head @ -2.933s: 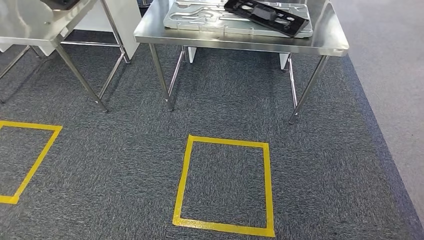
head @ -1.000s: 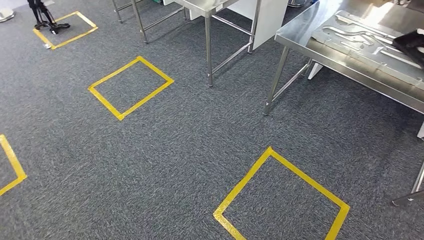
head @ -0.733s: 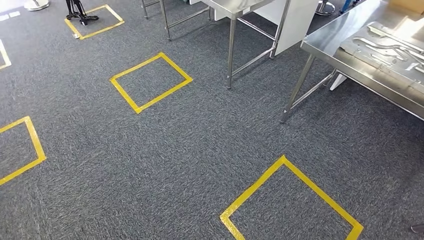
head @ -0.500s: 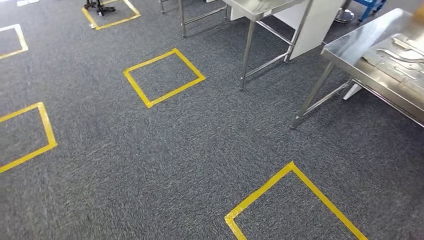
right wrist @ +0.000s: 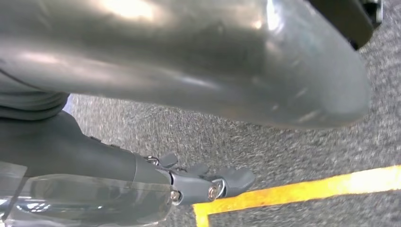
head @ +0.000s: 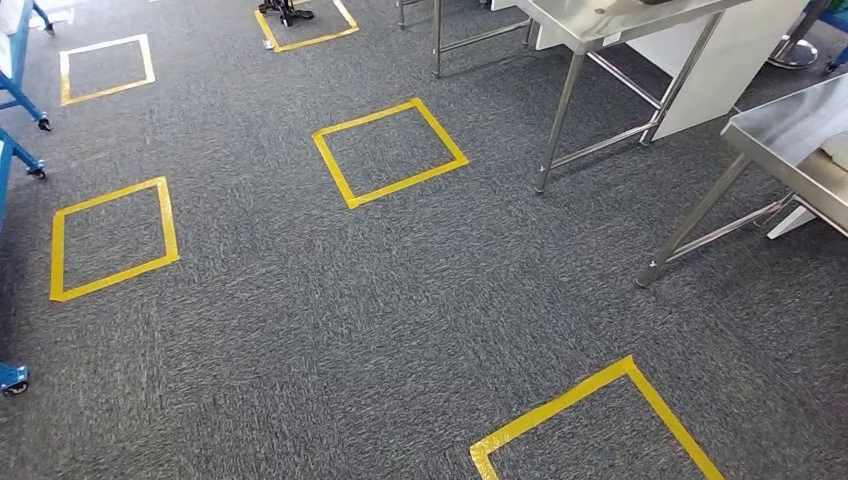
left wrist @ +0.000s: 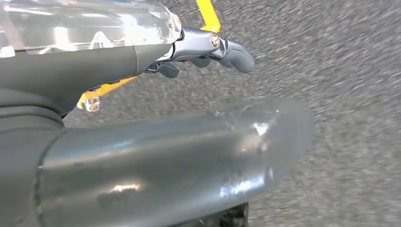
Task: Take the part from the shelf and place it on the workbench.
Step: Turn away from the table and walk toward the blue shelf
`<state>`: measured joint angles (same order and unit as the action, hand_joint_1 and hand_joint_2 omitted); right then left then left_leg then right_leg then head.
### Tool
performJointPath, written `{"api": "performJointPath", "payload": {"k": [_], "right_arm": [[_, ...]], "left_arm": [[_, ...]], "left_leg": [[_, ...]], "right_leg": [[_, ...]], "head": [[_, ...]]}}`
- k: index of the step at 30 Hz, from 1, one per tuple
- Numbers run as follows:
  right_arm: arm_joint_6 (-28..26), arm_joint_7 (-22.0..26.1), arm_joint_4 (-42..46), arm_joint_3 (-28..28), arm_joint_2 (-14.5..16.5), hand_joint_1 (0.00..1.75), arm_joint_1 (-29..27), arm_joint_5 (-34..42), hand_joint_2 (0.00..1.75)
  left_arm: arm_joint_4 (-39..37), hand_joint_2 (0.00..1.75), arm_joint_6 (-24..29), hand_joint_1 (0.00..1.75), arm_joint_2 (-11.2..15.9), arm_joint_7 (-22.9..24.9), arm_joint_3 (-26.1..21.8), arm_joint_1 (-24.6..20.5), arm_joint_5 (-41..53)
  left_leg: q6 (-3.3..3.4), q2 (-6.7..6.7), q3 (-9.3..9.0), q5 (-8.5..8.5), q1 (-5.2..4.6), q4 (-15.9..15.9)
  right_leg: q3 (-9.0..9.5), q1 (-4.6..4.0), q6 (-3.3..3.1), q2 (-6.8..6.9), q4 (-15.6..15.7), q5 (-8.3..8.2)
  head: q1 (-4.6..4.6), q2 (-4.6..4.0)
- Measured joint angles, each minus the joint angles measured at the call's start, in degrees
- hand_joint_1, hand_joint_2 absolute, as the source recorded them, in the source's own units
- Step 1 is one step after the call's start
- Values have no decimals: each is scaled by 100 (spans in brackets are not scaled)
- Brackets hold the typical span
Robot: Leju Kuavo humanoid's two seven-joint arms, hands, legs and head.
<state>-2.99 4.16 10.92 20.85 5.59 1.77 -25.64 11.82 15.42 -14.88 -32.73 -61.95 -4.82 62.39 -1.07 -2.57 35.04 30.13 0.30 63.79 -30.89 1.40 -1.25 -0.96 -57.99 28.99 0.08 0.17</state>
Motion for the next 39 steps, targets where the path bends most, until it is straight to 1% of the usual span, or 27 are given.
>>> {"api": "performJointPath", "payload": {"k": [2, 3, 4, 5, 6, 8, 10, 12, 13, 15, 17, 18, 19, 20, 21, 23, 25, 26, 28, 30, 32, 33, 34, 35, 36, 38, 39], "right_arm": [[6, 1, -3, 0, 3, 0, -9, -28, 0], [7, -1, -5, 0, 3, 0, -9, -37, 0], [7, -5, -6, 0, 3, 0, -5, -42, 0], [5, -9, -6, 0, 4, 0, 2, -42, 0], [4, -14, -6, 0, 6, 0, 7, -42, 0], [4, -37, -7, 0, 12, 0, 7, -46, 0], [7, -65, -8, 0, 17, 0, 7, -56, 0], [14, -88, -7, 0, 19, 0, 31, -66, 0], [17, -97, -7, 0, 19, 0, 42, -73, 0], [22, -109, -7, 0, 20, 0, 41, -89, 0], [27, -114, -8, 0, 20, 0, 24, -102, 0], [27, -116, -8, 0, 20, 0, 18, -107, 0], [28, -118, -9, 0, 20, 0, 14, -112, 0], [28, -118, -9, 0, 20, 0, 10, -115, 0], [28, -119, -10, 0, 20, 0, 7, -118, 0], [28, -119, -12, 0, 19, 0, -5, -120, 0], [28, -119, -14, 0, 18, 0, -4, -123, 0], [29, -119, -15, 0, 18, 0, -1, -125, 0], [33, -120, -15, 1, 18, 0, 10, -127, 0], [39, -122, -15, 2, 19, 0, 11, -130, 0], [42, -124, -16, 2, 19, 0, -3, -132, 0], [43, -125, -16, 2, 20, 0, -9, -132, 0], [44, -125, -17, 2, 20, 0, -13, -133, 0], [48, -126, -17, 2, 20, 0, -13, -134, 0], [50, -126, -17, 2, 20, 0, -10, -137, 0], [61, -126, -17, 2, 21, 0, -5, -143, 0], [56, -127, -17, 2, 23, 0, -2, -146, 0]], "left_arm": [[0, 0, -134, 0, -2, -89, -7, -40, 4], [0, 0, -175, 0, -5, -106, -8, -48, 7], [0, 0, -191, 0, -9, -115, -8, -47, 13], [0, 0, -194, 0, -14, -113, -8, -42, 20], [0, 0, -194, 0, -17, -105, -9, -37, 28], [0, 0, -190, 0, -20, -74, -10, -43, 39], [0, 0, -176, 0, -25, -35, -15, -48, 32], [0, 0, -152, 0, -27, 6, -38, -25, 11], [0, 0, -140, 0, -27, 25, -53, -11, 3], [0, 0, -123, 0, -28, 51, -81, -6, -12], [0, 0, -126, 0, -30, 62, -100, -15, -26], [0, 0, -132, 0, -31, 65, -108, -16, -33], [0, 0, -138, 0, -31, 66, -114, -14, -39], [0, 0, -141, 0, -31, 66, -118, -12, -46], [0, 0, -143, 0, -31, 67, -120, -11, -50], [0, 0, -147, 0, -31, 67, -122, -16, -53], [0, 0, -151, 0, -31, 67, -123, -23, -52], [0, 0, -153, 0, -31, 67, -124, -24, -52], [0, 0, -154, 0, -30, 67, -129, -17, -52], [0, 0, -154, 0, -29, 67, -135, -17, -52], [0, 0, -154, 0, -28, 68, -138, -29, -53], [0, 0, -155, 0, -29, 69, -138, -32, -53], [0, 0, -159, 0, -30, 69, -139, -30, -54], [0, 0, -167, 0, -30, 69, -140, -24, -55], [0, 0, -176, 0, -31, 70, -142, -18, -58], [0, 0, -206, 0, -30, 68, -149, -20, -79], [0, 0, -229, 0, -30, 66, -151, -27, -94]], "left_leg": [[-38, 161, 367, 361, 12, 758], [-50, 186, 487, 435, 21, 1014], [-54, 204, 509, 399, 27, 1069], [-50, 231, 412, 259, 31, 893], [-37, 281, 229, 69, 32, 556], [22, 513, -169, -210, 0, -212], [89, 634, -320, -273, -43, -540], [153, 511, -318, -304, -49, -571], [186, 451, -331, -327, -39, -605], [255, 330, -363, -378, -10, -669], [284, 208, -347, -396, -12, -678], [289, 137, -345, -398, -17, -676], [289, 62, -348, -397, -22, -673], [287, -23, -355, -395, -24, -668], [281, -105, -363, -391, -24, -661], [250, -255, -357, -373, -29, -626], [196, -365, -316, -358, -33, -587], [162, -418, -296, -359, -32, -579], [98, -482, -271, -351, -16, -568], [41, -247, -173, -196, -22, -334], [-10, 90, 141, 178, -17, 347], [-32, 159, 337, 356, -7, 748], [-48, 191, 480, 454, 2, 1046], [-55, 207, 522, 437, 9, 1138], [-53, 229, 442, 310, 14, 993], [-14, 356, 15, -73, 5, 200], [19, 425, -188, -204, -13, -177]], "right_leg": [[-1, -22, -31, 177, -3, 14], [0, -30, -34, 263, -5, 22], [5, -34, -34, 343, -7, 30], [16, -36, -27, 414, -8, 40], [34, -38, -16, 475, -9, 53], [76, -61, 29, 594, -14, 89], [105, -88, 85, 697, -15, 116], [135, -95, 142, 793, 7, 126], [147, -86, 173, 761, -13, 162], [26, -64, 219, 506, -351, 409], [-326, -52, 235, 214, -1090, 774], [-500, -52, 236, 158, -1409, 869], [-610, -54, 233, 132, -1575, 863], [-617, -55, 224, 115, -1507, 729], [-532, -53, 212, 86, -1249, 512], [-261, -41, 179, -145, -516, 89], [-131, -36, 148, -346, -141, -42], [-122, -45, 129, -351, -112, -25], [-100, -42, 71, -229, -85, -37], [-69, -31, -8, -84, -46, -46], [-57, -55, -68, 80, -36, -33], [-57, -68, -86, 170, -40, -24], [-55, -78, -92, 258, -43, -16], [-51, -85, -94, 340, -46, -6], [-40, -90, -90, 417, -47, 4], [-5, -102, -66, 537, -48, 31], [10, -112, -41, 580, -51, 46]], "head": [[-17, 0], [-17, 0], [-17, 0], [-17, 0], [-18, 0], [-15, 0], [-8, 0], [-7, 0], [-1, 0], [29, 0], [59, 0], [62, 0], [61, 0], [62, 0], [62, 0], [64, 0], [61, 0], [60, 0], [60, 0], [36, 0], [7, 0], [2, 0], [2, 0], [2, 0], [2, 0], [2, 0], [5, 0]]}}
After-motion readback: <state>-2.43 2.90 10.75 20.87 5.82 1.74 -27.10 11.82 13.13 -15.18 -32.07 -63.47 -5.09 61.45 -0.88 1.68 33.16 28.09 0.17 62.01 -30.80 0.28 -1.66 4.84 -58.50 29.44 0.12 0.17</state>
